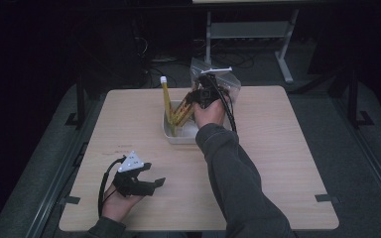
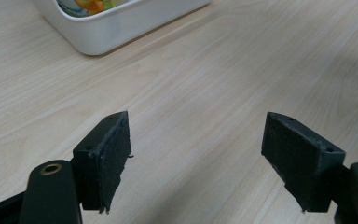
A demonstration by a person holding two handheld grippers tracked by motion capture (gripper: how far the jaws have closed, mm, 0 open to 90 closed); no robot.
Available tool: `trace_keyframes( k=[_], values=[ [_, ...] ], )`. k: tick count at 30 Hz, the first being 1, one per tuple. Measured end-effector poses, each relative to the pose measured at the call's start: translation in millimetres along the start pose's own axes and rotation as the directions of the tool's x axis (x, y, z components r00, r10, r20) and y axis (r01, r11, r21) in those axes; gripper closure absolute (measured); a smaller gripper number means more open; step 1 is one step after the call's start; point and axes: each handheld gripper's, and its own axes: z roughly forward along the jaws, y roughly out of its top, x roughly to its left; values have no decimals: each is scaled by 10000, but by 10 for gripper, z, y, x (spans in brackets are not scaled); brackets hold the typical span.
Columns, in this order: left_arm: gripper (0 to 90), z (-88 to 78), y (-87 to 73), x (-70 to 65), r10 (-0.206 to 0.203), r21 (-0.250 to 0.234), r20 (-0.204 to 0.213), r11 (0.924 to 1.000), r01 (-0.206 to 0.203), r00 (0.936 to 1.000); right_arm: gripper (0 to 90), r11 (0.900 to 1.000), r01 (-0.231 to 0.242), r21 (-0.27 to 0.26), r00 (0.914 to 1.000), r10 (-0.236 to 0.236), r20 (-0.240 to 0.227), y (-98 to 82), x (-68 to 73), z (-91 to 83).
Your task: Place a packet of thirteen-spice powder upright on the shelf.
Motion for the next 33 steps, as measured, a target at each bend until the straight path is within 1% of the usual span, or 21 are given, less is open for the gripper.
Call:
trace_keyframes(
  k=[2,3,9,14,17,25,27,31,33],
  values=[
    [232,1,-1,2,-1,6,9,10000,1,10000,670,10000,28,22,10000,-29,69,-11,19,13],
    [232,2,-3,2,-14,8,20,10000,14,10000,668,9999,124,-4,9999,-124,118,-18,32,16],
    [232,6,-4,-3,-13,19,68,10000,13,10000,651,9998,142,103,9999,-143,77,-40,47,11],
    [232,13,-2,-8,-30,33,98,10000,30,9999,617,9998,91,165,9998,-88,-164,-73,43,-9],
    [232,12,-2,-9,-31,27,106,10000,31,9999,614,9995,167,250,9994,-160,-296,-103,59,-22],
    [233,13,1,-16,-24,14,127,10000,24,9999,587,9995,233,210,9983,-221,-530,-150,154,-34],
    [233,12,2,-17,-17,16,126,10000,17,9999,572,9995,201,254,9976,-184,-663,-160,177,-26],
    [233,8,3,-15,-49,4,155,10000,49,9999,559,9991,283,312,9972,-261,-695,-179,210,-24],
    [233,7,4,-17,-56,-13,165,10000,56,9998,548,9989,311,349,9963,-282,-810,-194,222,-28]
  ],
)
